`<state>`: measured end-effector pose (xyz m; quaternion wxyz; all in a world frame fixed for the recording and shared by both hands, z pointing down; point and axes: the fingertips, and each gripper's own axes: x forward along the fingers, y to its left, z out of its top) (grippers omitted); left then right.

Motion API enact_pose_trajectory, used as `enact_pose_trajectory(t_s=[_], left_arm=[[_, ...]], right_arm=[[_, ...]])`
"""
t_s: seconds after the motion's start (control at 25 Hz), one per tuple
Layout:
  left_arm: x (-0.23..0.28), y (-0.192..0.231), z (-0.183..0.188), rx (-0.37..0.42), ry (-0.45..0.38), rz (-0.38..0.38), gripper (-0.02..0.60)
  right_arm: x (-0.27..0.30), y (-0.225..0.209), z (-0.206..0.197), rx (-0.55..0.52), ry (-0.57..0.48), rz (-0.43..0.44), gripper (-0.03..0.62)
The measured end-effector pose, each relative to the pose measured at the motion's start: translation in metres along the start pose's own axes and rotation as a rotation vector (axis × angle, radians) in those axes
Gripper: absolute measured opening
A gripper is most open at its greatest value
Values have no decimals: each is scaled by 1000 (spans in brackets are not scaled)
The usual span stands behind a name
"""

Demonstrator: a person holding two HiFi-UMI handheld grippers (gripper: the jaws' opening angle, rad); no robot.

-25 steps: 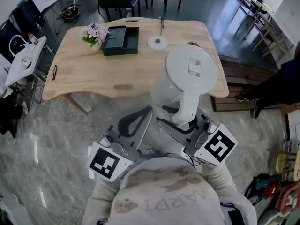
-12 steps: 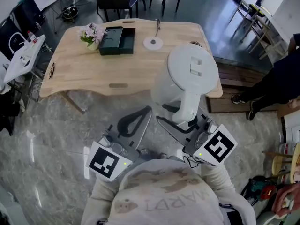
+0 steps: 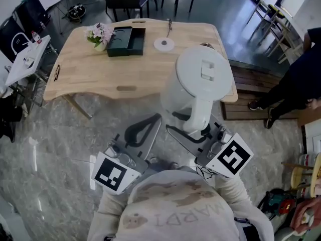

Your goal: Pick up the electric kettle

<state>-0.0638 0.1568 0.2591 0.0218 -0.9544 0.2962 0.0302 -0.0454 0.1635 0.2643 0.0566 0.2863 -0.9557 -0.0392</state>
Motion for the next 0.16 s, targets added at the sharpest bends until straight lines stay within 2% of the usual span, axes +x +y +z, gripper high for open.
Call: enact_pose_trajectory(t_s=[0.16], left_arm=[[-1, -3, 2, 1, -1, 4, 12]], right_arm=[[-2, 2, 2, 0, -1, 4, 118]])
